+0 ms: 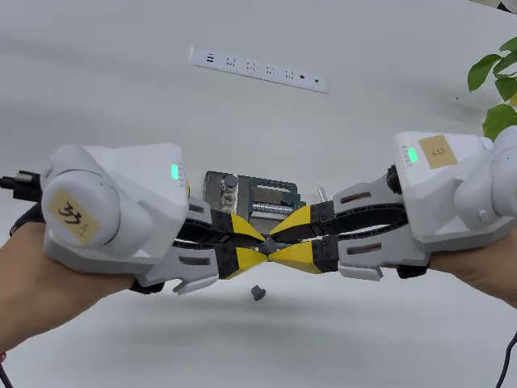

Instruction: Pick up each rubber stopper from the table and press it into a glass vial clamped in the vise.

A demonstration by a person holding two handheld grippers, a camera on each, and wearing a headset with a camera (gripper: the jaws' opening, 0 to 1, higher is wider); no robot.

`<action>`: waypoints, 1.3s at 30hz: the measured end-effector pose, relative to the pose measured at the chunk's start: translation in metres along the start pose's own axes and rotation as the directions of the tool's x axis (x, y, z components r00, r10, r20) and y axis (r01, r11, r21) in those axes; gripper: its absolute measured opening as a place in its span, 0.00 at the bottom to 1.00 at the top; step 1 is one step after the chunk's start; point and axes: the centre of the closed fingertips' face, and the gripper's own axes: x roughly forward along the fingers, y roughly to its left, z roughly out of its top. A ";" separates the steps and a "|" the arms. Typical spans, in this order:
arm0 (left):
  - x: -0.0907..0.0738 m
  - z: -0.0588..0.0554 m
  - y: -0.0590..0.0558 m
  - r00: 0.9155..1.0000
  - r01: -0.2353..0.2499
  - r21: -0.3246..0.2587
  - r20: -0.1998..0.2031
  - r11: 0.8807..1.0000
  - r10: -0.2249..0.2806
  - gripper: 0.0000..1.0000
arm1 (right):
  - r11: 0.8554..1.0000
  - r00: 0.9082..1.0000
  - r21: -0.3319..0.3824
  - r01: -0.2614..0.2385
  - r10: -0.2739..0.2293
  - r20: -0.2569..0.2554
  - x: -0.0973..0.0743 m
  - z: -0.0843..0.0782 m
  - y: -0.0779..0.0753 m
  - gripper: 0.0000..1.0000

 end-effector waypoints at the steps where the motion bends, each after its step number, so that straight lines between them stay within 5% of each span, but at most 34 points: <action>1: 0.000 0.000 0.000 1.000 -0.001 0.006 0.000 1.000 0.001 0.04 | 1.000 1.000 0.000 -0.001 0.001 -0.002 0.001 0.000 0.000 0.06; 13: -0.009 -0.007 0.005 0.999 -0.031 -0.010 0.016 0.999 0.031 0.09 | 1.000 1.000 0.005 -0.011 0.011 -0.027 0.006 0.004 -0.006 0.06; 23: -0.028 -0.028 0.023 0.994 -0.110 -0.056 0.009 0.992 0.111 0.20 | 0.999 0.995 0.008 0.053 -0.052 -0.080 0.008 0.010 -0.036 0.06; 31: -0.045 -0.046 0.044 0.983 -0.180 -0.101 0.009 0.978 0.182 0.37 | 0.996 0.981 -0.008 0.089 -0.089 -0.173 0.021 0.006 -0.065 0.06; 39: -0.054 -0.059 0.057 0.972 -0.229 -0.135 0.024 0.964 0.234 0.54 | 0.993 0.948 -0.012 0.118 -0.116 -0.298 0.039 -0.010 -0.096 0.06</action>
